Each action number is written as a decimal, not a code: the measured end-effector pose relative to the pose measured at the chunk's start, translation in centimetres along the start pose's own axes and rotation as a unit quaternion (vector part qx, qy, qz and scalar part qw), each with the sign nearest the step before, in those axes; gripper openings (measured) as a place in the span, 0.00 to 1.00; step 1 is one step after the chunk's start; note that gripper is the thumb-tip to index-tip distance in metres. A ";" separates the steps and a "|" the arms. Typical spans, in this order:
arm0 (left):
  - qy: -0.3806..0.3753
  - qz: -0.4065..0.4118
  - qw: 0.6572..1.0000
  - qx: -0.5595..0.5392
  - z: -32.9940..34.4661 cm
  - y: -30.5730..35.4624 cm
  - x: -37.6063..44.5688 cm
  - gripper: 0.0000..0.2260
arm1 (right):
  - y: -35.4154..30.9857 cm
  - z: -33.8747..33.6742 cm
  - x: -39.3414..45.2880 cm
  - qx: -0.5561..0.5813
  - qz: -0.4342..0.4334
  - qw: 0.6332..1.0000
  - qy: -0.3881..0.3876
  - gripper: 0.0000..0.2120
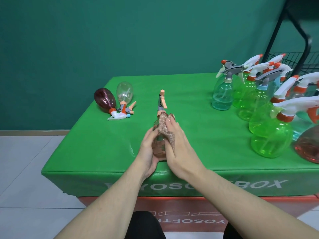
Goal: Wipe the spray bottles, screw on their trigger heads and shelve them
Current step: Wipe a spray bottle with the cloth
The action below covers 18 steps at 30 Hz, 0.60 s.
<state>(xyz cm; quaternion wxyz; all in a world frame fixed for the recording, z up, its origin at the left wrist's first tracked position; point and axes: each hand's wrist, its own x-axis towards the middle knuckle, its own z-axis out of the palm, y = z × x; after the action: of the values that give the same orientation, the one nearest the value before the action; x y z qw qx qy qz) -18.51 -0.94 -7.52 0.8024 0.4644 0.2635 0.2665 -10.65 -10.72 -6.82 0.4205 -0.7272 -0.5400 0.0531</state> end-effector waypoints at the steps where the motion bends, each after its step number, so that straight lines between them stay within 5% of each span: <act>1: 0.002 -0.002 1.000 -0.004 0.0 0.0 -0.1 0.31 | 0.1 0.1 -0.5 -0.009 -0.006 1.000 -0.003 0.30; 18: -0.010 0.001 1.000 0.000 0.1 0.3 0.0 0.31 | 0.0 -0.3 -2.8 -0.033 0.001 0.999 -0.016 0.30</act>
<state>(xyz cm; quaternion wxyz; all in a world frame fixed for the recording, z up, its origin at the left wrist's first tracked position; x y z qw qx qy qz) -18.54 -0.85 -7.24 0.8050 0.4670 0.2551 0.2622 -11.63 -13.23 -7.64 0.3876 -0.7402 -0.5473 0.0473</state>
